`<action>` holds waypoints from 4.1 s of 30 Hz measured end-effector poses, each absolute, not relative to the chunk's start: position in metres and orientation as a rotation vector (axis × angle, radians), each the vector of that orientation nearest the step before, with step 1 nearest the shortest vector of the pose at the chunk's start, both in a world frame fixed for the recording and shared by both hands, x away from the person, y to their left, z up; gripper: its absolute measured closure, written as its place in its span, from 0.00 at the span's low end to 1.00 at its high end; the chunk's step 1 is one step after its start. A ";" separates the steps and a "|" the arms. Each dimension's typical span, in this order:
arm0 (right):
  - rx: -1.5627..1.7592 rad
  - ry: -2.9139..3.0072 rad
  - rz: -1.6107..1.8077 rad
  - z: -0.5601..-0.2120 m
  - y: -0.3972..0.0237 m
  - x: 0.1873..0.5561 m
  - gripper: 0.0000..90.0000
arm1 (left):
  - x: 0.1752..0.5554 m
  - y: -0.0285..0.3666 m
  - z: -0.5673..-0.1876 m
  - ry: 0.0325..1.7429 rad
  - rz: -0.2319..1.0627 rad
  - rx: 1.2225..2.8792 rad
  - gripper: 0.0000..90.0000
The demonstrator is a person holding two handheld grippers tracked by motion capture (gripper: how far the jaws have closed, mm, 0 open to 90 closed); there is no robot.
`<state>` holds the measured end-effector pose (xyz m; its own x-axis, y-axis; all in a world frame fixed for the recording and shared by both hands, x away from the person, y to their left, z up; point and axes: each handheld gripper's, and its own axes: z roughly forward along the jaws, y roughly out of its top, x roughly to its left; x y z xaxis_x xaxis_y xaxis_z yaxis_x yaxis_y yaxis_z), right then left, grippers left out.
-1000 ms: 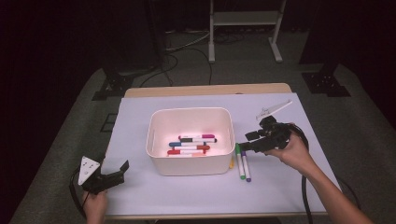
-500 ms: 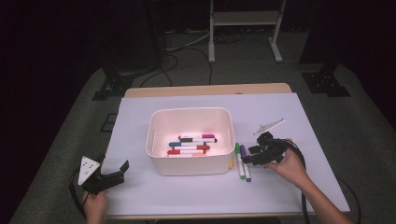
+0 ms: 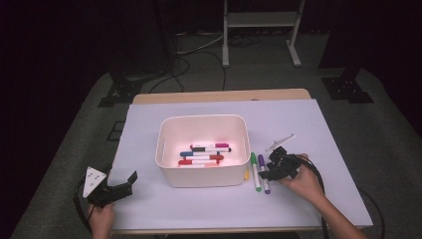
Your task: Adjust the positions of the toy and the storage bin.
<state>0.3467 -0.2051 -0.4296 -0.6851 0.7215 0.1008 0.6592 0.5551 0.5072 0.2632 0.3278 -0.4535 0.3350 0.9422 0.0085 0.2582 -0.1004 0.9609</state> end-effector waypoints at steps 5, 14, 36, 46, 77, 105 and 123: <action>1.223 2.619 0.747 -0.431 -0.219 0.343 0.57 | 0.263 0.328 -0.453 1.115 0.850 1.590 0.01; 1.315 2.500 0.689 -0.435 -0.254 0.333 0.72 | 0.263 0.327 -0.454 1.118 0.851 1.590 0.01; 1.353 2.503 0.924 -0.391 -0.264 0.333 0.85 | 0.263 0.327 -0.454 1.118 0.855 1.594 0.01; 1.240 2.522 1.067 -0.335 -0.252 0.329 0.85 | 0.264 0.327 -0.454 1.119 0.854 1.593 0.01; 0.790 2.758 1.159 -0.251 -0.125 0.335 0.85 | 0.263 0.327 -0.453 1.119 0.849 1.590 0.01; 0.568 3.036 1.013 -0.306 -0.022 0.364 0.85 | 0.263 0.329 -0.454 1.119 0.842 1.580 0.01; 0.528 3.120 0.840 -0.335 -0.002 0.378 0.84 | 0.264 0.329 -0.454 1.119 0.839 1.577 0.01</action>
